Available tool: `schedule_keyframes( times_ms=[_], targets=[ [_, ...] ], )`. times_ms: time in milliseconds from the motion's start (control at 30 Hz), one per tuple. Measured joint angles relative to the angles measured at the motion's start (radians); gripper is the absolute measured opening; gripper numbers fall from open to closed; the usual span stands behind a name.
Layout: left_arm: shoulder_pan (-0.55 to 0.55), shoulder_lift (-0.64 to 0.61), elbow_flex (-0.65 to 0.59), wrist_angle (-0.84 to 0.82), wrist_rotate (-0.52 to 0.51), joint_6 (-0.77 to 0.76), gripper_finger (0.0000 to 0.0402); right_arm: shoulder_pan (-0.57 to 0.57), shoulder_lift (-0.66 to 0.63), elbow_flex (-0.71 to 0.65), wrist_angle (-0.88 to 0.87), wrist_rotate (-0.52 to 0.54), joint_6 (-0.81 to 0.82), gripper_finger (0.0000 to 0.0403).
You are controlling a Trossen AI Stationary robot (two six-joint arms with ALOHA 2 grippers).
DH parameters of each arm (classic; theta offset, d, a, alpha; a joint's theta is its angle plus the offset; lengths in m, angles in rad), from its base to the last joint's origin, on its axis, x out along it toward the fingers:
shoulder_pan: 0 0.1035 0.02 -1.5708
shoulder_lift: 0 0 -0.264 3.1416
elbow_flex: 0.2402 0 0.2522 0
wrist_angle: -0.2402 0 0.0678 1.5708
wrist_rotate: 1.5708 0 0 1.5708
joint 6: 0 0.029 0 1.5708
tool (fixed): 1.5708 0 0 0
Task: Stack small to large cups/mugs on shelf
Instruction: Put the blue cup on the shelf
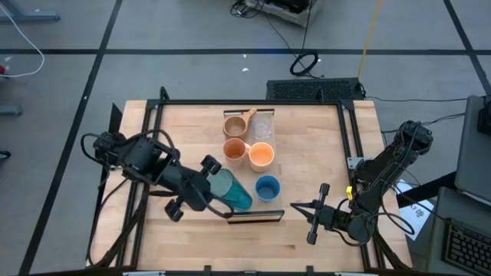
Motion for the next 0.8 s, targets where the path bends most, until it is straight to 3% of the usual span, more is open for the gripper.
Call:
schedule_keyframes(
  times_ms=[367, 533, 800],
  targets=[
    [-0.005, 0.002, -0.14, -0.002, -0.087, 0.107, 0.0009, 0.0, 0.0, 0.0, 0.0, 0.0, 0.0, 0.0],
    [-0.024, 0.001, -0.15, -0.001, -0.202, 0.132, 0.0014, 0.0, 0.0, 0.0, 0.0, 0.0, 0.001, 0.0],
    [-0.052, 0.001, -0.153, 0.0, -0.199, 0.228, 0.0006, 0.0, 0.0, 0.0, 0.0, 0.0, 0.001, 0.0]
  ],
)
